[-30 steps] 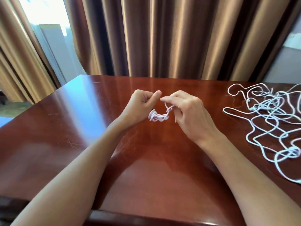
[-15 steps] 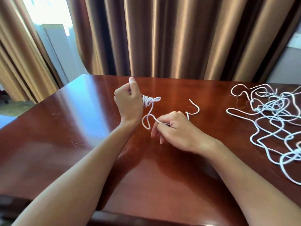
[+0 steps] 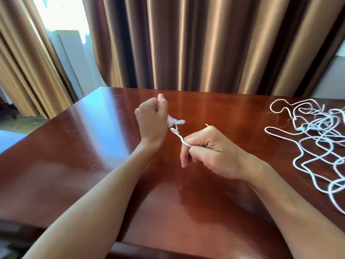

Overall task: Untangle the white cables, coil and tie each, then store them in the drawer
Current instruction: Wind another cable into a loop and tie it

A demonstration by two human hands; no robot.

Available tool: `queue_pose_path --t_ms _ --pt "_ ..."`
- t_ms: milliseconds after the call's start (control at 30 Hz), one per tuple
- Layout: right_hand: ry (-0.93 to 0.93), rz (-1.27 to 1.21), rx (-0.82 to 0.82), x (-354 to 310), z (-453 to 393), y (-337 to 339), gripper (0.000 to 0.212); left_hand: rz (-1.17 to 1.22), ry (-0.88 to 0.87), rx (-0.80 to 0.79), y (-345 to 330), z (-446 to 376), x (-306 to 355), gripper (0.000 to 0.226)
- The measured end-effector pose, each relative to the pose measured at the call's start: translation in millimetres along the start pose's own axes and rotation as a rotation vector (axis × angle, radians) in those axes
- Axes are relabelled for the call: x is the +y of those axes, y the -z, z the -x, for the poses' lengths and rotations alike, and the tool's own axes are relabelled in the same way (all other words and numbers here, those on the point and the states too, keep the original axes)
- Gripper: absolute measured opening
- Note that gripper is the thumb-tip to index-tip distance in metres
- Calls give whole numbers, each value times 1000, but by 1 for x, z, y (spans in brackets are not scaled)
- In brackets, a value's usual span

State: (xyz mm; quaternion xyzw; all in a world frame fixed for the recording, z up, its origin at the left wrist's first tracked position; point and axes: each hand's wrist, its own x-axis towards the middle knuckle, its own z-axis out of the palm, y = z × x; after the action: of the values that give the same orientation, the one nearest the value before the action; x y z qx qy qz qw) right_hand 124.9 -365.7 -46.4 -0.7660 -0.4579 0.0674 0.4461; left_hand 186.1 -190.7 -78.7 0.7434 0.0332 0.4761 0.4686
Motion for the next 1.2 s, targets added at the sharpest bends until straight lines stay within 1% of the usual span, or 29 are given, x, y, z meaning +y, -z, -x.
queue_pose_path --t_ms 100,133,167,200,267,333,400,467,533,567,667,800,867,933,1000,1067,1133,1200 --pt "144 56 159 6 -3 2 27 -73 -134 -322 -5 17 10 60" --pt "159 32 215 8 -4 5 27 -72 -168 -425 -6 21 13 61" --pt "159 -10 271 9 -3 8 28 -56 -189 -492 -7 22 15 61" --pt "159 -65 330 10 -3 11 30 -29 -189 -511 -9 21 15 59" --pt "155 -157 451 13 -2 19 34 34 -124 -504 -11 19 15 59" --pt "126 -206 536 17 -2 25 33 65 -66 -586 -11 20 15 61" --pt "82 -285 574 23 -4 28 31 103 -29 -702 -11 24 18 60" --pt "36 -353 582 26 -6 29 37 112 3 -780 -9 22 19 59" --pt "7 -380 603 27 -5 32 44 86 33 -845 -6 18 19 58" --pt "7 -387 624 28 -5 36 43 84 47 -877 -3 16 20 58" --pt "6 -372 685 33 -3 43 40 184 118 -953 5 14 23 58" --pt "-75 -283 692 38 -1 45 36 296 208 -980 11 10 28 56" --pt "-93 -282 667 37 1 48 40 338 253 -1001 14 7 28 55" --pt "-122 -386 637 35 2 51 49 360 286 -1036 15 6 28 55" --pt "-173 -486 620 34 3 51 54 387 309 -1086 15 9 29 54" --pt "-260 -520 568 33 3 51 48 429 340 -1095 14 11 31 50" --pt "-344 -488 486 34 3 48 42 487 392 -1065 13 14 34 51" --pt "-358 -450 483 38 1 43 39 591 474 -1045 11 16 37 55"
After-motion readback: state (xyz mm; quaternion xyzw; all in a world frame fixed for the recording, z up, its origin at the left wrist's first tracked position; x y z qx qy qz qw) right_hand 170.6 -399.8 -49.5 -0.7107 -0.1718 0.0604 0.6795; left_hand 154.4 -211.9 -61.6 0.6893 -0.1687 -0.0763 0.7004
